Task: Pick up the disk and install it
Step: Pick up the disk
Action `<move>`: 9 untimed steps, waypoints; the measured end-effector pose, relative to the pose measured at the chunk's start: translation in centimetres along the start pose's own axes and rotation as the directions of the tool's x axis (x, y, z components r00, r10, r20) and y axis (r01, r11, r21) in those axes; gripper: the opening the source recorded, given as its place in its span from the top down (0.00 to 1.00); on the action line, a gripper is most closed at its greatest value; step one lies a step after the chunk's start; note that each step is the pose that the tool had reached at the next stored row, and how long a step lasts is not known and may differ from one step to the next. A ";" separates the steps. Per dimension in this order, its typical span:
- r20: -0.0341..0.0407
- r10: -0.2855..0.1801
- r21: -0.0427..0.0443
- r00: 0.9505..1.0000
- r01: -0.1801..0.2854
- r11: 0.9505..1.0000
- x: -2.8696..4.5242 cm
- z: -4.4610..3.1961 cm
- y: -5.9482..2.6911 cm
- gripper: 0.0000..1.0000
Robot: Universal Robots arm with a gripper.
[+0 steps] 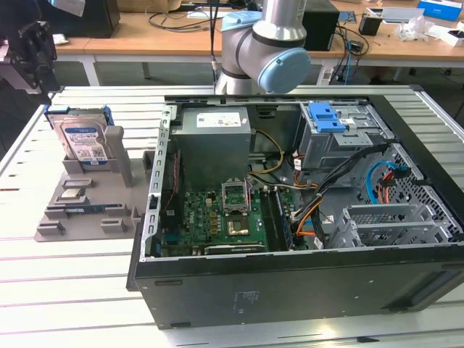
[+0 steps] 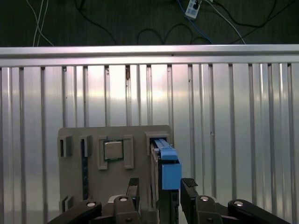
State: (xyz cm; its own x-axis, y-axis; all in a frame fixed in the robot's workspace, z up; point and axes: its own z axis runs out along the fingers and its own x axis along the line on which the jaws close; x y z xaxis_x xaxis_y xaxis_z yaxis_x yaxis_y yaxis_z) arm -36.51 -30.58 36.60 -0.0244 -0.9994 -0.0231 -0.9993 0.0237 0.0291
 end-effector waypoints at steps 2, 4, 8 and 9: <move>0.000 0.000 0.000 1.000 0.000 1.000 -0.04 0.14 -0.02 0.52; 0.000 0.000 0.000 1.000 0.000 1.000 -0.07 0.30 -0.03 0.52; 0.000 0.000 0.000 1.000 0.000 1.000 -0.14 0.91 -0.08 0.52; 0.000 0.000 0.000 1.000 0.000 1.000 -0.15 1.12 -0.08 0.52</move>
State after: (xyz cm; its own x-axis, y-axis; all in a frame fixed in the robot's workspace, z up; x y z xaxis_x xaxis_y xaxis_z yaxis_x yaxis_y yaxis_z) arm -36.46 -30.41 35.48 -0.0243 -0.9994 -0.0231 -0.9993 0.0236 0.0293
